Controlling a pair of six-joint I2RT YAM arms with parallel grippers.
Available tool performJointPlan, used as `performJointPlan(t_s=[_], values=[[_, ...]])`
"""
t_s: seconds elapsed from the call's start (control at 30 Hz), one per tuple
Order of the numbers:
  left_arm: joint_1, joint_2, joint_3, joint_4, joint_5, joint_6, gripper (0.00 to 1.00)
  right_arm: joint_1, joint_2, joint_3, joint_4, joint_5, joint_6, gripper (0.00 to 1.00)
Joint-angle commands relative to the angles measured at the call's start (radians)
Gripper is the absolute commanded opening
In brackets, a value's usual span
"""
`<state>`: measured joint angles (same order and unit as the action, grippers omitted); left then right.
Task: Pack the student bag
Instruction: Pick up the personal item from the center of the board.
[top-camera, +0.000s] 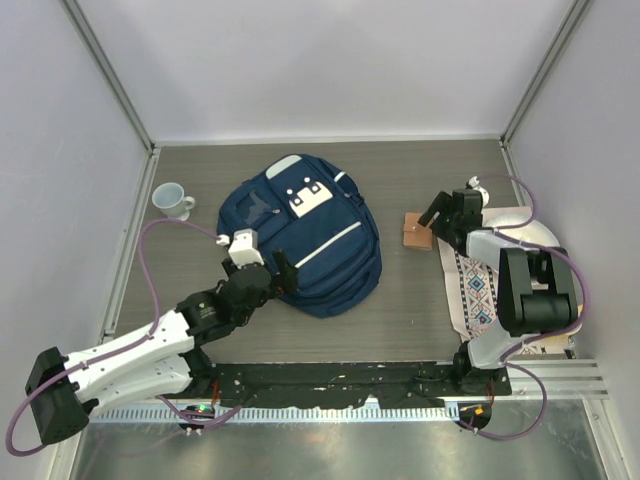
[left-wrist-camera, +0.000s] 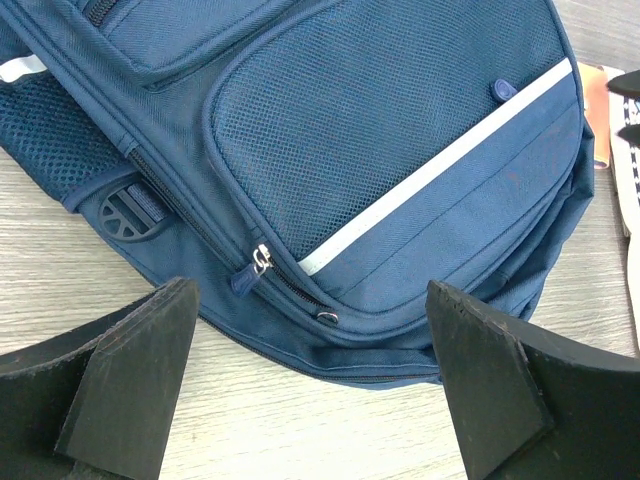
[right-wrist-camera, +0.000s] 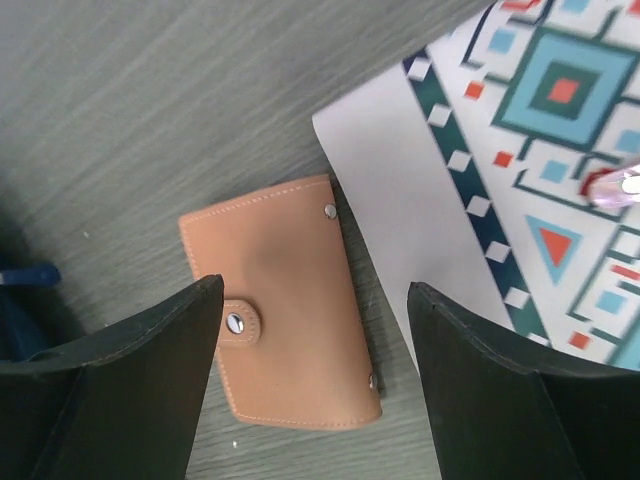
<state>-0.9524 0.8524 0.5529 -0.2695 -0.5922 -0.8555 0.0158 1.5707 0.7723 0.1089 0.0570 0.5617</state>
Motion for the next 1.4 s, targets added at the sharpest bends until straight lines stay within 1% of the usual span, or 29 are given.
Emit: performJointPlan(t_s=[0.0,0.13,0.3,0.37,0.43,0.6,0.73,0.83,0.93,1.03,1.17,1.37], values=[[0.004,-0.004,-0.001,0.056,-0.003,0.041,1.0,-0.002,0.081,0.047,0.107,-0.135,-0.046,0.79],[0.004,-0.01,-0.005,0.046,-0.009,0.045,1.0,-0.002,0.129,0.064,0.115,-0.16,-0.062,0.79],[0.004,-0.023,-0.022,0.055,-0.018,0.046,0.99,-0.002,0.178,0.088,0.078,-0.189,-0.083,0.73],[0.006,-0.023,-0.024,0.053,-0.017,0.047,1.0,-0.004,0.192,0.078,0.089,-0.229,-0.08,0.65],[0.004,-0.019,-0.024,0.052,-0.015,0.047,1.0,-0.004,0.196,0.064,0.107,-0.25,-0.074,0.62],[0.004,-0.003,-0.028,0.058,-0.011,0.049,0.99,0.001,0.196,0.032,0.136,-0.347,-0.065,0.6],[0.006,0.013,-0.028,0.067,0.0,0.047,1.0,0.055,0.161,0.001,0.147,-0.374,-0.011,0.6],[0.006,0.022,-0.022,0.067,0.003,0.046,1.0,0.105,0.135,0.012,0.091,-0.35,-0.002,0.6],[0.006,0.022,-0.025,0.07,0.011,0.038,1.0,0.124,0.111,-0.019,0.11,-0.378,0.017,0.6],[0.006,0.016,-0.034,0.075,0.012,0.026,0.99,0.125,0.1,-0.051,0.135,-0.398,0.046,0.6],[0.006,0.001,-0.045,0.081,0.015,0.016,0.99,0.127,0.094,-0.087,0.204,-0.462,0.078,0.6],[0.006,-0.024,-0.062,0.076,0.008,0.009,0.99,0.127,0.075,-0.09,0.201,-0.465,0.081,0.59]])
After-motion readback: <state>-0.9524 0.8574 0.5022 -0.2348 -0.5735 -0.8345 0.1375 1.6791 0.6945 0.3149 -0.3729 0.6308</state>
